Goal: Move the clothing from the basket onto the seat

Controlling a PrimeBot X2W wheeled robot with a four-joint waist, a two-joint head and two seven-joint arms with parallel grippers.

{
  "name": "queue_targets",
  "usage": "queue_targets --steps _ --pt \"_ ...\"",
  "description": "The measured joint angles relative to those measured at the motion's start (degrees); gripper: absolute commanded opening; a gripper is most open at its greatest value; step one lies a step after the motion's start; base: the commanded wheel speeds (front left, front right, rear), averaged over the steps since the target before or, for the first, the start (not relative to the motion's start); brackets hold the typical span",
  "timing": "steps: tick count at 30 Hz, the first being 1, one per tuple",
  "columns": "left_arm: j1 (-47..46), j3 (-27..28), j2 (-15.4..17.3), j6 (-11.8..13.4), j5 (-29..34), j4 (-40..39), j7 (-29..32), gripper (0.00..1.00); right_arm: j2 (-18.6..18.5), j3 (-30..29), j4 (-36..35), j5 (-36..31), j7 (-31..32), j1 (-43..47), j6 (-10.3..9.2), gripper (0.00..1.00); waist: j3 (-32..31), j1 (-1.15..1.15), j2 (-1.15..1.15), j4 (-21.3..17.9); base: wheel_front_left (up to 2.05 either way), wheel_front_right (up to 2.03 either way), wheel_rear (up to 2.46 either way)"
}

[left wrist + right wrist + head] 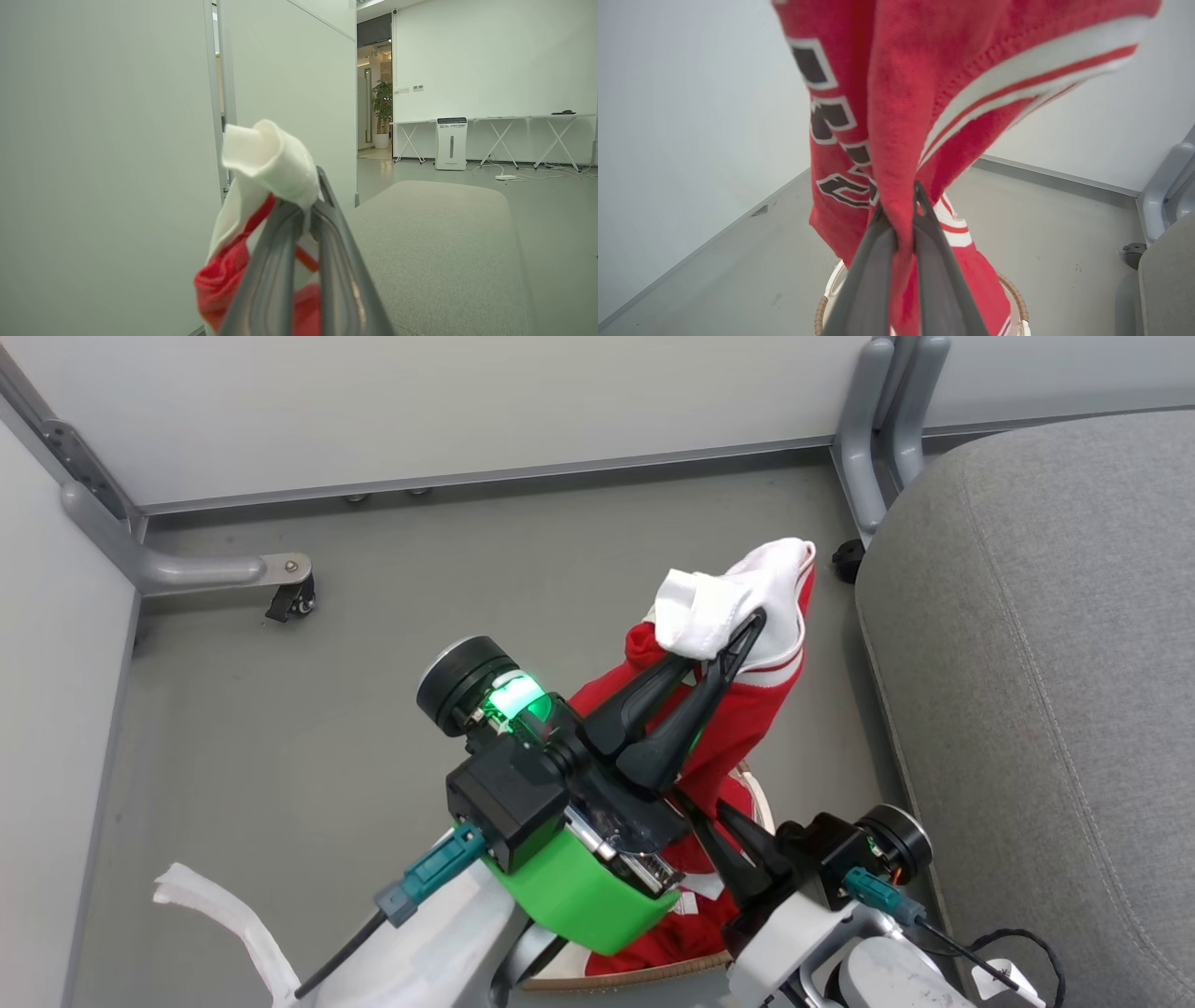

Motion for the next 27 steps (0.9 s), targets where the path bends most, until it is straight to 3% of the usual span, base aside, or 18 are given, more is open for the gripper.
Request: queue_targets --steps 6,8,9,27 --pt "0.09 0.97 0.11 0.0 0.25 1.44 -0.01 0.0 0.01 -0.08 -0.18 0.04 0.0 0.01 0.0 0.0 0.06 0.0 0.0 -0.26 0.0 0.0 0.0" --pt "0.15 1.51 0.01 0.0 0.36 1.9 -0.01 0.79 0.0 -0.16 -0.3 0.04 0.0 0.03 0.0 0.0 0.12 0.0 0.0 -0.31 0.0 0.0 0.0" --pt "0.33 1.66 -0.03 0.0 0.36 2.26 -0.09 1.0 -0.01 -0.21 -0.34 0.04 0.0 0.05 0.0 0.0 0.14 0.0 0.0 -0.34 0.0 0.0 0.0" --pt "0.51 2.7 0.09 0.0 1.53 4.54 -0.09 1.0 -0.19 -0.58 -0.6 0.04 0.0 0.09 0.0 0.0 0.86 0.0 0.0 -0.77 0.0 0.0 0.0"
